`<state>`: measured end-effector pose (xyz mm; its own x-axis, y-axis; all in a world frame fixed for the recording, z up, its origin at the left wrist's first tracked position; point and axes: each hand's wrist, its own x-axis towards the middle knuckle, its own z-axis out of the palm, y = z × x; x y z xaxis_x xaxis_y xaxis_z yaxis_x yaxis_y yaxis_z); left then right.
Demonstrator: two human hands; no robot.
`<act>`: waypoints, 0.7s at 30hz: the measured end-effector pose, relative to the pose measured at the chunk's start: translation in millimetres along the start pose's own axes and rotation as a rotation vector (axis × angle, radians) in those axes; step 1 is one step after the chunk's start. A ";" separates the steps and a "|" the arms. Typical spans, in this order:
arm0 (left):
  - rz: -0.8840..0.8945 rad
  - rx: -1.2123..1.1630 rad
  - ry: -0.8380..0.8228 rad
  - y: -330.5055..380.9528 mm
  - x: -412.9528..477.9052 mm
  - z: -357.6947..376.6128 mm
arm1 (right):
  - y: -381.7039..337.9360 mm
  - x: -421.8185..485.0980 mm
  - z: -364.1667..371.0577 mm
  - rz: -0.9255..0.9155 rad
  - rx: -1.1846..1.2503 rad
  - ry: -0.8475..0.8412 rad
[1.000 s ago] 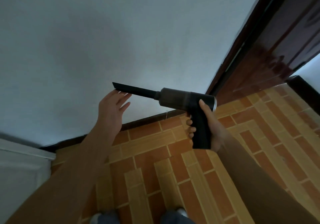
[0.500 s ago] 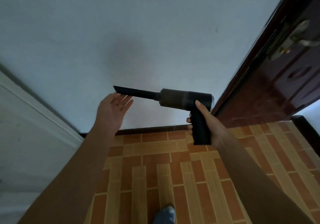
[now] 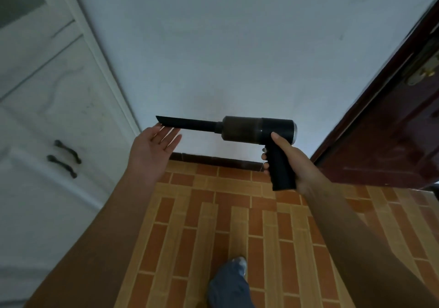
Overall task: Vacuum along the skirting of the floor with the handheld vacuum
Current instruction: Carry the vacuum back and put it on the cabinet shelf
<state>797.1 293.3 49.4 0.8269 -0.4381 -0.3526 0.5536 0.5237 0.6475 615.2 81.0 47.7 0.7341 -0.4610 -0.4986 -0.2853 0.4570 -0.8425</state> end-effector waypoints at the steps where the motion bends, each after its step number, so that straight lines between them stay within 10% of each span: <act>1: 0.017 -0.009 0.014 5.7 -14.5 -9.1 | 5.1 -7.9 7.5 0.003 -0.006 -0.022; 21: 0.565 -0.286 0.415 16.3 -284.9 -100.9 | 39.8 -114.1 96.2 0.114 -0.276 -0.686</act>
<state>580.5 500.4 92.2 0.9305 0.2347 -0.2811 -0.0081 0.7806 0.6249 579.3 224.9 90.7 0.8846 0.1970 -0.4227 -0.4604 0.2241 -0.8590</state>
